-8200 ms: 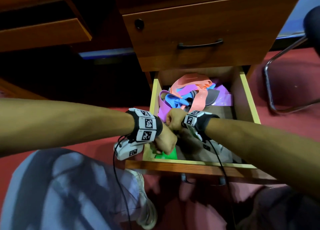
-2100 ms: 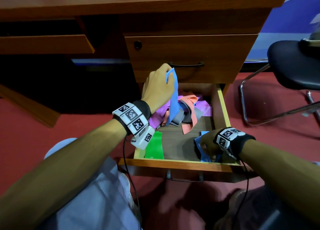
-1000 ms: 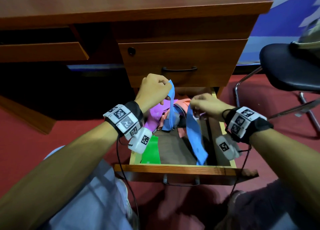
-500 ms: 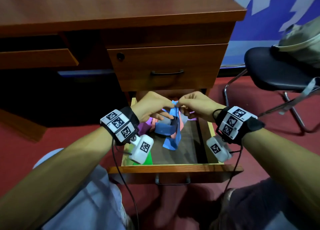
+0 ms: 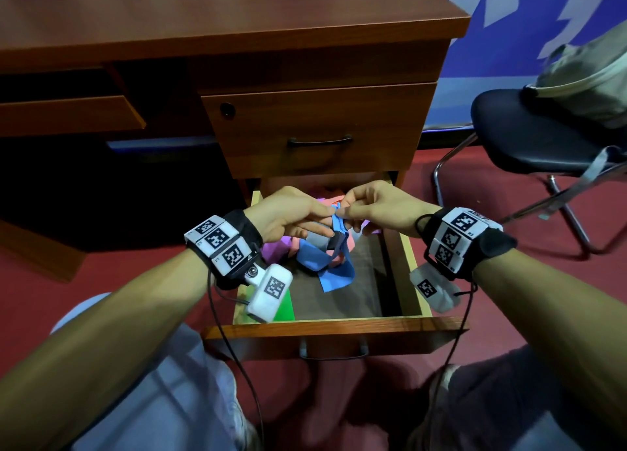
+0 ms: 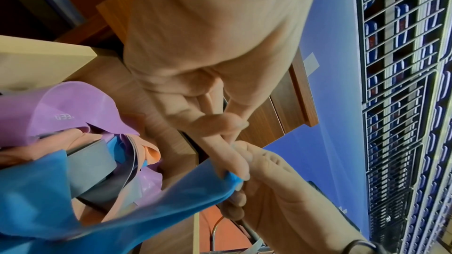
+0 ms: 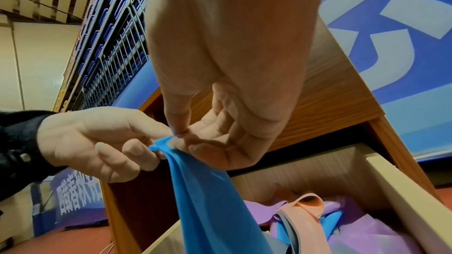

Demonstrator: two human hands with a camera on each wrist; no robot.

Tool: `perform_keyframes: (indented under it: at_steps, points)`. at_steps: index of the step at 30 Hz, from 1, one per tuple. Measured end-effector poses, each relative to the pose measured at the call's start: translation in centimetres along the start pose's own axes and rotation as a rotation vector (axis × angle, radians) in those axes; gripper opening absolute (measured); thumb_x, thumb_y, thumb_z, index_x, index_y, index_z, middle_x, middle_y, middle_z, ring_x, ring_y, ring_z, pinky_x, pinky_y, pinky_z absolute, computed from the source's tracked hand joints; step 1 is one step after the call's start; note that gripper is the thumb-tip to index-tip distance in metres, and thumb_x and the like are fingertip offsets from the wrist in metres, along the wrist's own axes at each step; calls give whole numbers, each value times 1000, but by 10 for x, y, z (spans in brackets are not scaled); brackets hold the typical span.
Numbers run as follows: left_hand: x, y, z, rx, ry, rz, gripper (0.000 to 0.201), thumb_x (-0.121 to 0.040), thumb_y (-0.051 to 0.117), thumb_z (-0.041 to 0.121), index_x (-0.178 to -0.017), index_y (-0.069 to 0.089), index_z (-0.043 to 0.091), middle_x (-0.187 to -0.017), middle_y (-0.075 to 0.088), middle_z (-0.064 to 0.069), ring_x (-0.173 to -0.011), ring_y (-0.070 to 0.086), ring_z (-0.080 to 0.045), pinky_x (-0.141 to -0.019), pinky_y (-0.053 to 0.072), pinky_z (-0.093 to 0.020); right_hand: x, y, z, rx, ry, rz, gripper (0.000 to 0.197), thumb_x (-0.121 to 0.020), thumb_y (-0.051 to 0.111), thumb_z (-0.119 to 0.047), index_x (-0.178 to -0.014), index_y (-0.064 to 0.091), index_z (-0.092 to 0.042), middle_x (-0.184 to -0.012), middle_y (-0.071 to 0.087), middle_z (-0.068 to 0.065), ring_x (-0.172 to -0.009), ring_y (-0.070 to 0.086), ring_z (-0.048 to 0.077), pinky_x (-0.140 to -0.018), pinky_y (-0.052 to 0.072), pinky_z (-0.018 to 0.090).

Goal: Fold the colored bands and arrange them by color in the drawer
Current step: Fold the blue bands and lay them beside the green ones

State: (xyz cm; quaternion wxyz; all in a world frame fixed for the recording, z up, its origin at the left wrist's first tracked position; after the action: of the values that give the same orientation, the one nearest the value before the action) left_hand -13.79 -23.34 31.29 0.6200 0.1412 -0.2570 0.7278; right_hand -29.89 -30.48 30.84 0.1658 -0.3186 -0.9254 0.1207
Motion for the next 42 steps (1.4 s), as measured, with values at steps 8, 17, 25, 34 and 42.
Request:
perform_keyframes:
  at_steps: [8, 17, 25, 34, 42]
  points:
    - [-1, -3, -2, 75, -6, 33, 10, -90, 77, 20, -97, 78, 13, -79, 78, -3, -59, 72, -4, -35, 30, -10, -3, -1, 2, -27, -20, -6, 21, -93, 68, -15, -97, 67, 6, -67, 64, 4, -58, 55, 9, -56, 46, 18]
    - [-8, -5, -5, 131, -49, 34, 19, -91, 77, 21, -105, 78, 8, -93, 78, -7, -42, 54, 0, -31, 23, -11, -6, -3, 3, -39, -67, 16, 20, -93, 68, -16, -96, 69, 3, -72, 66, 7, -65, 57, 12, -62, 45, 21]
    - [-2, -7, 0, 70, 5, 51, 17, -83, 83, 16, -95, 79, 4, -79, 75, -5, -44, 46, -1, -33, 22, -12, -5, -1, 3, -169, -46, -13, 38, -105, 48, -21, -103, 66, 12, -78, 66, 13, -61, 55, 16, -57, 46, 21]
    - [8, -31, 29, -357, 424, 427, 20, -85, 55, 11, -74, 71, 8, -54, 56, 6, -49, 47, -9, -44, 34, -18, -28, -16, 19, -220, 144, 334, 32, -103, 43, -18, -88, 68, -5, -69, 66, 8, -48, 55, 10, -49, 43, 22]
    - [16, -52, 36, -454, 669, 511, 17, -96, 48, 13, -90, 63, 7, -63, 50, 1, -50, 38, -7, -47, 33, -14, -54, -8, 74, 38, 511, 233, 17, -98, 53, -14, -99, 67, -5, -88, 67, 9, -66, 63, 18, -55, 50, 24]
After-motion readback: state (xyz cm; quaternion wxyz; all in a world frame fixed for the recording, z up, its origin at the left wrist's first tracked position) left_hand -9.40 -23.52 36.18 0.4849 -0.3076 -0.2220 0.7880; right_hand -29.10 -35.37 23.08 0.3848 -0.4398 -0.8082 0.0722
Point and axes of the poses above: each hand's wrist, its own x-axis away from the middle knuckle, its own y-axis out of the palm, z = x × y, the point moved 3 cm from there along -x, towards the middle knuckle
